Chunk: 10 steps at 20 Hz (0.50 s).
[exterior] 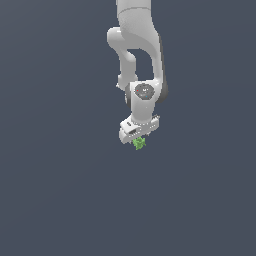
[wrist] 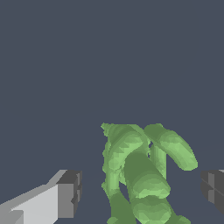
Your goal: Pick up the object and move it to a goal position.
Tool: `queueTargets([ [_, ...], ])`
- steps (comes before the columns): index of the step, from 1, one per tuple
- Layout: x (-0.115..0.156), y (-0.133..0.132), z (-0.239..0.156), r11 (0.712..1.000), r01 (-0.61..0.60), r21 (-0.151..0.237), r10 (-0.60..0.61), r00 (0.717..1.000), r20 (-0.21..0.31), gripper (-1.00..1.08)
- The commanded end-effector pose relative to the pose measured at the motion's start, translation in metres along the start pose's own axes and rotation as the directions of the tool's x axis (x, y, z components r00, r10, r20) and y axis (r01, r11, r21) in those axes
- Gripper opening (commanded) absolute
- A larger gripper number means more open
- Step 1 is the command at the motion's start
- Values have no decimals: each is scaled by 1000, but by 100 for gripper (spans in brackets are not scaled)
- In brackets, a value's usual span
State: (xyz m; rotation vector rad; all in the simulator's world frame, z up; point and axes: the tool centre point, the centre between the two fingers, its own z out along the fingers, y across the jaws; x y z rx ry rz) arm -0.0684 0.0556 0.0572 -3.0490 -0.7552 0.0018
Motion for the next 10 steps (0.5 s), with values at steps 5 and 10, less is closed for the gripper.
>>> queueTargets([
  [5, 1, 0, 9, 1000, 1, -1, -1, 1000, -1, -100],
  [10, 1, 0, 9, 1000, 1, -1, -1, 1000, -1, -100],
])
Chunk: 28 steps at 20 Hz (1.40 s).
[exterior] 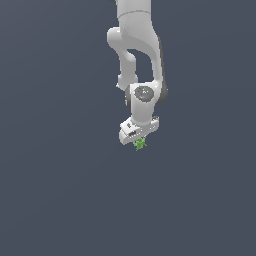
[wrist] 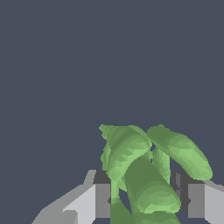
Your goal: Pick up the object and move it to a goal position.
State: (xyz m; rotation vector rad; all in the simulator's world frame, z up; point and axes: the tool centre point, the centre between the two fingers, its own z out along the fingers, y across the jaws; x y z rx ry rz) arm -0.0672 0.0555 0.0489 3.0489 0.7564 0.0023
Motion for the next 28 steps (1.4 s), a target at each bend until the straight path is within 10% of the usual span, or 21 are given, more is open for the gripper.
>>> queueTargets([
  [1, 0, 0, 1, 1000, 0, 1, 0, 1000, 1, -100],
  [14, -6, 16, -22, 1000, 0, 0, 0, 1000, 1, -100],
  [28, -37, 97, -136, 1000, 1, 2, -1, 1000, 0, -100],
])
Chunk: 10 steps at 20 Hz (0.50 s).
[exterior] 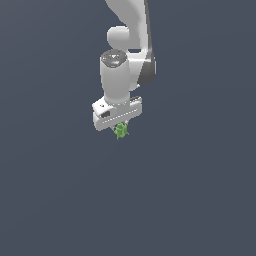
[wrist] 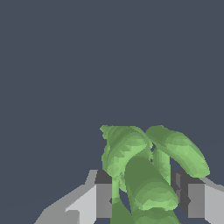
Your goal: Pick up the object and move it to a goal position.
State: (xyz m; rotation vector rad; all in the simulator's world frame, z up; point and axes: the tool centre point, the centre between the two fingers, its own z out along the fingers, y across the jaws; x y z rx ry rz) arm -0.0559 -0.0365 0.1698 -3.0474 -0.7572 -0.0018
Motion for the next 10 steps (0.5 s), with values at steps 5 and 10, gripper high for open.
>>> queueTargets([
  [5, -18, 47, -66, 1000, 1, 1, -1, 1000, -1, -100],
  [10, -30, 82, -115, 1000, 1, 1, -1, 1000, -1, -100],
])
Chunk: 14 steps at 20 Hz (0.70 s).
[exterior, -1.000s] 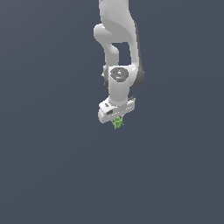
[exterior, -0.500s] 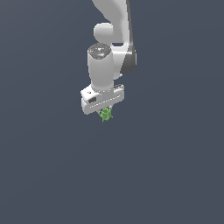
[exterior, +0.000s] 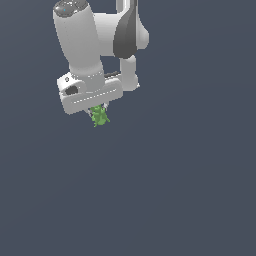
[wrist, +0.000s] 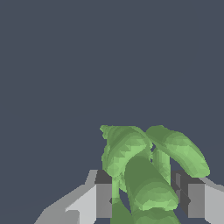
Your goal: Pick up the object and move it to a goal position.
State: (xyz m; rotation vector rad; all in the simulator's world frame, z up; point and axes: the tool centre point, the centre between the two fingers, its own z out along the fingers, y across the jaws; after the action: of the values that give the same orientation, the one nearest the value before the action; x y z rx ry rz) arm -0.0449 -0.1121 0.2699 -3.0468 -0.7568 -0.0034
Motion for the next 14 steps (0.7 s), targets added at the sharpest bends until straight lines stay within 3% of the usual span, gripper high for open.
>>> queueTargets([
  [1, -7, 18, -25, 1000, 1, 1, -1, 1000, 1, -100],
  [14, -26, 86, -116, 1000, 0, -1, 0, 1000, 2, -100],
])
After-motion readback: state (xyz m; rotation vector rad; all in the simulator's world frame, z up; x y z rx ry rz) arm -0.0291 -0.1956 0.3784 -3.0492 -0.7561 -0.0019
